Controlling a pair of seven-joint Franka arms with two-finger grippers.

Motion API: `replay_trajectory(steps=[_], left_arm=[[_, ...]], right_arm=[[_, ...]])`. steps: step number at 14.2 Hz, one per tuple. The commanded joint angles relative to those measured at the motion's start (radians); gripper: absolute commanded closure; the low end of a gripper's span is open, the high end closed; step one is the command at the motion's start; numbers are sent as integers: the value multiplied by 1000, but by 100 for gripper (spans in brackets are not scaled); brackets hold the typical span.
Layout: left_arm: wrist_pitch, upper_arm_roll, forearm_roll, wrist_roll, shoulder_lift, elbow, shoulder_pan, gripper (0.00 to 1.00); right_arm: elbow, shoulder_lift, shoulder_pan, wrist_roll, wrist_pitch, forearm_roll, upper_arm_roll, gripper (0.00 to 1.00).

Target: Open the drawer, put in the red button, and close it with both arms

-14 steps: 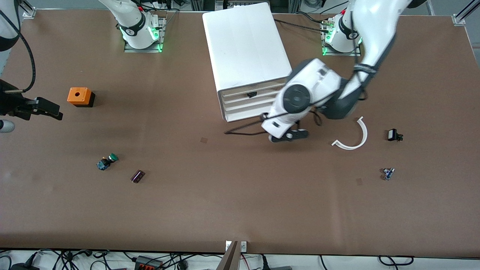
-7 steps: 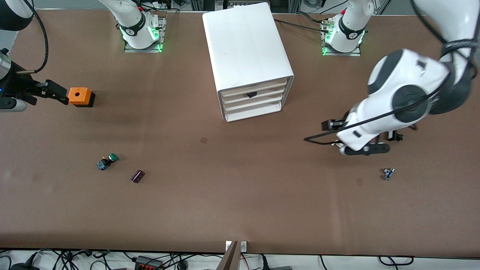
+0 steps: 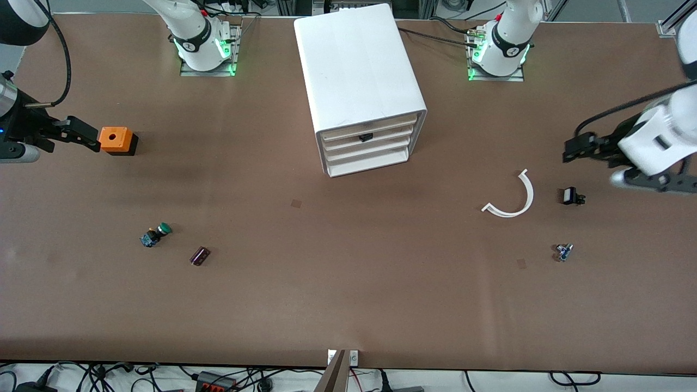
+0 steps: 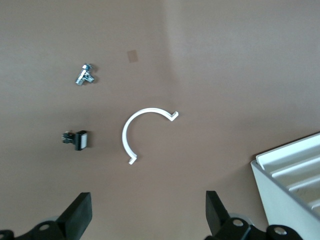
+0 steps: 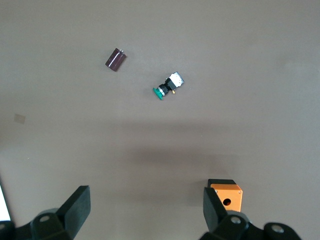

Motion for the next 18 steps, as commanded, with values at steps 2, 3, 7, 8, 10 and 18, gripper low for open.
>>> replay_trajectory(steps=[2,3,7,8,10,18], left_arm=[[137,111,-14,47,-176,-195,-84,0],[134,137,-11,55,-168,-194,-108,0],[87,129,50,46,-155,-167,-118,0],[82,127,50,47,-139,-142,-116,0],[82,127,52,50,-131,-136,-118,0],[68,119,49,43,-130,-134,-119,0]], right_arm=[[-11,-10,-4,8,0,-2,5,0],[-11,-11,-4,8,0,-2,5,0],[-14,-11,-1,8,7,-2,7,0],[-16,-11,-1,8,11,-2,7,0],[-21,-10,-1,10,21,-1,7,0],[-21,-10,-4,11,23,-1,5,0]])
